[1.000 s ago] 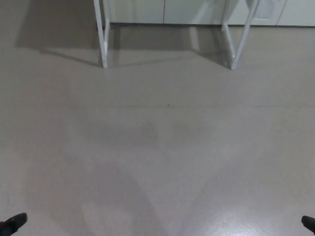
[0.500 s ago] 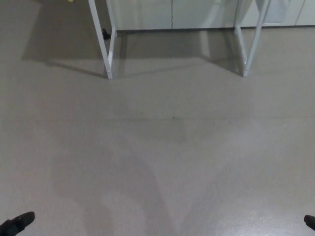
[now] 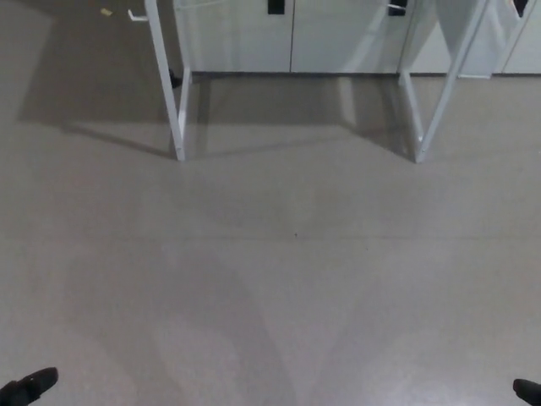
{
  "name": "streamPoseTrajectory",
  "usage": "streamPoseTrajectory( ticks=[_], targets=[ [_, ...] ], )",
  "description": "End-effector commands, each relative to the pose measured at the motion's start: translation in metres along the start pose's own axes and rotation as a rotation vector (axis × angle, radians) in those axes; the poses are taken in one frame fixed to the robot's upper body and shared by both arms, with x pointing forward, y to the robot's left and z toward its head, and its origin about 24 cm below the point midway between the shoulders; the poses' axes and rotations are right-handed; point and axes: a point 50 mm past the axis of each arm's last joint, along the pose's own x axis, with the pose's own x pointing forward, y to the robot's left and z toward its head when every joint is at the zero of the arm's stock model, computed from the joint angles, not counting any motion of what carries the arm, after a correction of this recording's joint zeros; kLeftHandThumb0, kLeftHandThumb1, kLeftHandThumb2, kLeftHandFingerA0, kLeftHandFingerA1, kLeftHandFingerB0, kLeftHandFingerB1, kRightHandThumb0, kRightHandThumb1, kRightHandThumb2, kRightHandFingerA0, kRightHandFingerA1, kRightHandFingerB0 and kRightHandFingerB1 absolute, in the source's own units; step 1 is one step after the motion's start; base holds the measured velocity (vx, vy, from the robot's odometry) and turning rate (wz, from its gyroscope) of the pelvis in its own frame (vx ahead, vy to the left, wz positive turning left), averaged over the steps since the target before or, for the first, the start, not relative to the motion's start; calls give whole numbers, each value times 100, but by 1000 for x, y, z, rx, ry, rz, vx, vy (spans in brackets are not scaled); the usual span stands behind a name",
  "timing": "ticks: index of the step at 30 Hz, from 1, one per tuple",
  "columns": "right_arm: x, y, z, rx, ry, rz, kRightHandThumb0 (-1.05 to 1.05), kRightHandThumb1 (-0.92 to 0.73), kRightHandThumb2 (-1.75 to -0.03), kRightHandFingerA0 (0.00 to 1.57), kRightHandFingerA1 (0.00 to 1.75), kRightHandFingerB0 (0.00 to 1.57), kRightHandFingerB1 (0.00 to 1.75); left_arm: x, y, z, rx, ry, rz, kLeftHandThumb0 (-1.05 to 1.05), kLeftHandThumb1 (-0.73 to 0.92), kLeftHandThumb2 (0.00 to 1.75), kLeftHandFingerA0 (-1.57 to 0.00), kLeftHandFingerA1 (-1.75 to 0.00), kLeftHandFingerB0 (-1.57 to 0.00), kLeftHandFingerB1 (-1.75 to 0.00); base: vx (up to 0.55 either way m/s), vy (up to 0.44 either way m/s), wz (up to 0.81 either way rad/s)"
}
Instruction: The robot walk towards a table in front and click the button on the base of the boilling pot using its left middle finger
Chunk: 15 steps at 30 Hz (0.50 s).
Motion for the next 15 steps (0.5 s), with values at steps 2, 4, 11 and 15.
streamPoseTrajectory(
  ticks=[2,4,11,15],
  targets=[
    [-1,-7,1,-31,-4,-28,-16,-53,-55,68,49,41,38,0,3,3,8,3,13,12,48,93,-31,-61,-22,-54,233,-125,14],
    [-1,-7,0,-41,1,-37,-17,-53,-55,69,50,41,38,1,3,2,6,5,17,12,46,92,-30,-61,-22,-54,226,-179,18],
    [1,-5,0,-58,11,-30,-20,-55,-56,66,49,39,38,1,4,4,13,6,16,14,66,59,-39,-56,-32,-42,254,-111,8],
    [2,-6,-1,-72,18,-36,-21,-55,-56,66,48,40,38,1,4,4,16,7,17,11,45,91,-31,-61,-23,-54,150,-15,-6]
  ],
)
